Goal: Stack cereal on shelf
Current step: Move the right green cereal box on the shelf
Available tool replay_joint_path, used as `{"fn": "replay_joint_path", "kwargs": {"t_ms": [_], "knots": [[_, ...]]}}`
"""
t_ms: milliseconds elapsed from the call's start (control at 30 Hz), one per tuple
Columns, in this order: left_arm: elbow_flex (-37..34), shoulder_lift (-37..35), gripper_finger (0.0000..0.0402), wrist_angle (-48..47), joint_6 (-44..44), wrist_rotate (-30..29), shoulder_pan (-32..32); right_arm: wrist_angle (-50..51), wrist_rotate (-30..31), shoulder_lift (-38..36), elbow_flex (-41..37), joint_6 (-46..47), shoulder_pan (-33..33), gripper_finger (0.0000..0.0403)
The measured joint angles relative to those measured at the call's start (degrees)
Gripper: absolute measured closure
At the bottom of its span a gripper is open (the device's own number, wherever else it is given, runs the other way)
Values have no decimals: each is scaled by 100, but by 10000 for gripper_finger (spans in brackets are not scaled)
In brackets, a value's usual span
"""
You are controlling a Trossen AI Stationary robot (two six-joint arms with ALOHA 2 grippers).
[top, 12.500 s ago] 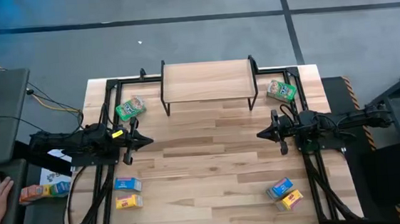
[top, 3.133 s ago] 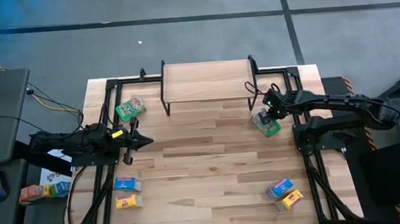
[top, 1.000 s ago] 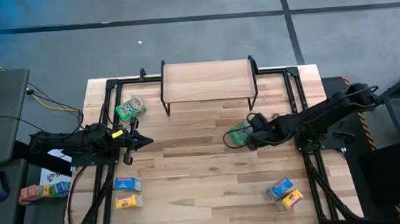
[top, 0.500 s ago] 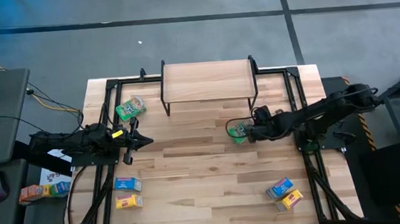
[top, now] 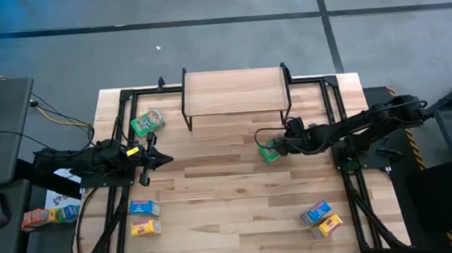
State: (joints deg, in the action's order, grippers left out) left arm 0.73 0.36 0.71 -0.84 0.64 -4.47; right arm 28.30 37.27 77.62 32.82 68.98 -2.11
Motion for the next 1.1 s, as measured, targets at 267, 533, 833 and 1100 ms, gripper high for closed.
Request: {"fn": "replay_joint_path", "kwargs": {"t_ms": [267, 533, 833, 1100], "knots": [[0, 0, 401, -2, -2, 0, -2, -95, -600, 0, 0, 124, -310, 403], [0, 0, 401, -2, 0, 0, 0, -910, -840, 0, 0, 460, -1180, 403], [0, 0, 401, 0, 0, -2, -2, -2310, -729, 496, 17, 160, -1904, 403], [0, -1, 401, 0, 0, -1, -1, -2531, -181, 491, 22, -1583, -2014, 403]]}}
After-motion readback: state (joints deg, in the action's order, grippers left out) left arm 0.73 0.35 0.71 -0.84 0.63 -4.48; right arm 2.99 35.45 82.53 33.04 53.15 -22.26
